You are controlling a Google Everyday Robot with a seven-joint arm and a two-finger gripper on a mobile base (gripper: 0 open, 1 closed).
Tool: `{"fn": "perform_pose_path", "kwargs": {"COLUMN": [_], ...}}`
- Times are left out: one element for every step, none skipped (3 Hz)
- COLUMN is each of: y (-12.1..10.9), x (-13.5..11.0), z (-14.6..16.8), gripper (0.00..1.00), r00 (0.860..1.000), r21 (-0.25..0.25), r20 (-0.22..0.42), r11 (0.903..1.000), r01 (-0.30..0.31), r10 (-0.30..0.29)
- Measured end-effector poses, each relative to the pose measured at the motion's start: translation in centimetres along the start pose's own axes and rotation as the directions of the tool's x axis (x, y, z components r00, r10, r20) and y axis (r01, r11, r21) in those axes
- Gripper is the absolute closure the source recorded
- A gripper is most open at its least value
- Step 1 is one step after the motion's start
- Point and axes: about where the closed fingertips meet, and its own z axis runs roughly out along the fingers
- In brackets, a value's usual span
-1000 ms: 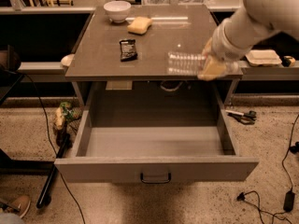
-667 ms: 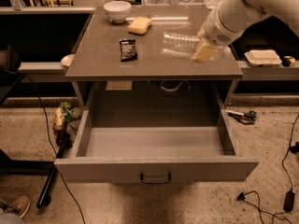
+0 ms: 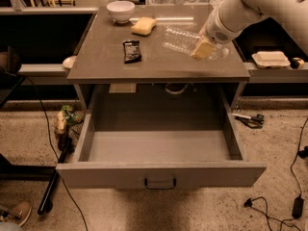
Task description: Pick water bottle from top drawer and place on counter
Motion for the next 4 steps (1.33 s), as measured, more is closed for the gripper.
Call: {"fn": "perform_pose_path", "kwargs": {"y": [-1.0,-3.4,-7.2,-9.5], "x": [0.7,2.0,2.8,3.4], "z": [0.9,3.7,5.2,6.2], "gripper": [1.0,1.0,1.0,1.0], "r00": [0.999,0.996,0.988,0.983], "r21": [0.023,0.039,0.091,0.12], "r20": [-0.029,-0.085,-0.141,-0.171], "r11": [0.9994,0.9986,0.9948,0.9916], "r01": [-0.026,-0.035,-0.045,-0.049], "r10": [0.027,0.039,0.058,0.069]}}
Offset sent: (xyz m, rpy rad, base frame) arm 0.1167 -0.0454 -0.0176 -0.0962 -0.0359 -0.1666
